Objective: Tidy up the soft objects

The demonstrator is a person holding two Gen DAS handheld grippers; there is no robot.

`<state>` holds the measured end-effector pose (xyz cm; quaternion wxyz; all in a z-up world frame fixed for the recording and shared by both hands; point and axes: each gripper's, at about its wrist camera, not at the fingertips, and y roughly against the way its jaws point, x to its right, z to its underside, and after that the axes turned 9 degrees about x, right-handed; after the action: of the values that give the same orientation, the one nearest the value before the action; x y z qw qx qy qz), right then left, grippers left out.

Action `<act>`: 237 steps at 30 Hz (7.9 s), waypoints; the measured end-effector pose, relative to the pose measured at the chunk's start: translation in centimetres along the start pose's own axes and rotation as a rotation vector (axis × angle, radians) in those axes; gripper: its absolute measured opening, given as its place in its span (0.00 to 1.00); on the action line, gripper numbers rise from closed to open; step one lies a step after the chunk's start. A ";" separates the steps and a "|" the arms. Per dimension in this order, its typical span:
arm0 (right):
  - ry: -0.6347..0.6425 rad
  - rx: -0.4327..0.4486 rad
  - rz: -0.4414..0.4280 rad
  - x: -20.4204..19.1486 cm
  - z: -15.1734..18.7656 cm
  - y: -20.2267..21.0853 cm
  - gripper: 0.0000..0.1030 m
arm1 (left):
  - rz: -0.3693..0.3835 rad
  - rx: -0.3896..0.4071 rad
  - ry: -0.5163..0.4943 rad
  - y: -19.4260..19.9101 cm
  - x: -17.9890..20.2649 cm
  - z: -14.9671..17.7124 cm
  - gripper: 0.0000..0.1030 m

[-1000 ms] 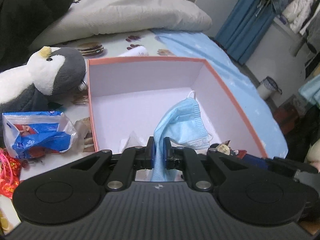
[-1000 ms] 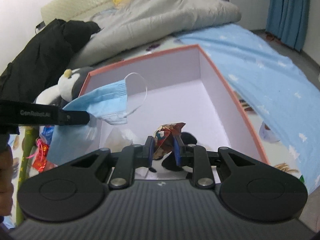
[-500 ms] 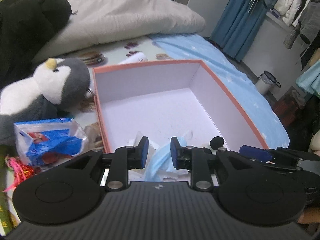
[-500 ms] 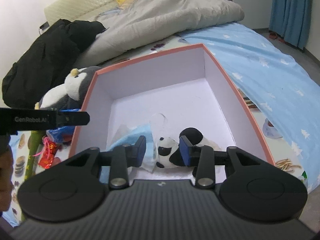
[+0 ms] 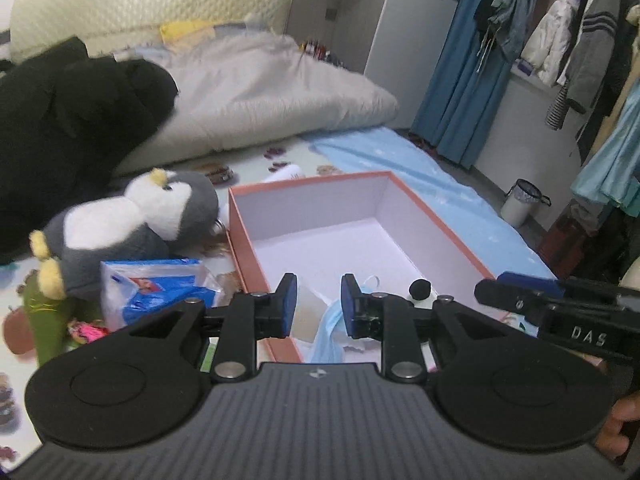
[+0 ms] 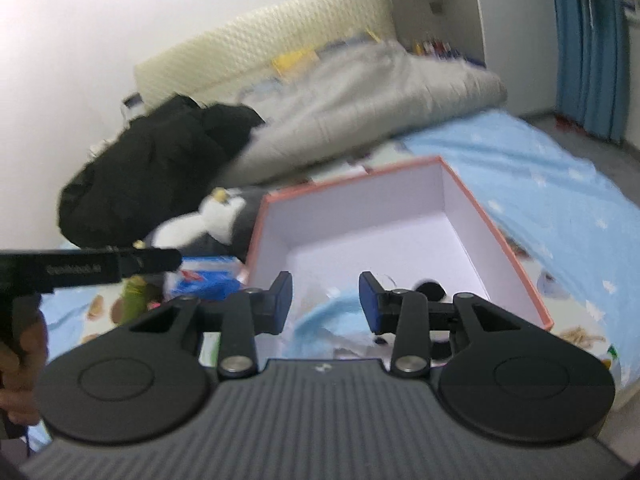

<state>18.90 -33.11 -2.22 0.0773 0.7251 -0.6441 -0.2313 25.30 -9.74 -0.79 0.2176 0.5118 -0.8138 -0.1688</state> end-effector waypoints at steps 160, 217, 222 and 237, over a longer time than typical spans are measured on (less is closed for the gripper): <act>0.148 -0.310 -0.336 -13.3 15.6 -7.0 0.64 | -0.242 -0.132 0.594 5.5 -18.3 21.3 0.48; 0.146 -0.261 -0.130 -11.9 16.0 -5.0 0.09 | -0.275 -0.175 0.396 3.3 -12.7 17.7 0.34; 0.125 -0.210 -0.142 -12.1 14.1 -2.4 0.09 | -0.244 -0.147 0.359 4.8 -11.3 16.3 0.35; 0.106 -0.073 -0.117 -11.4 9.0 4.1 0.09 | -0.130 -0.063 0.249 9.0 -6.8 11.1 0.35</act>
<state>10.59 -21.00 -5.82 0.1240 0.7694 -0.5868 -0.2199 15.24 0.79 -6.97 0.3213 0.5733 -0.7400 -0.1433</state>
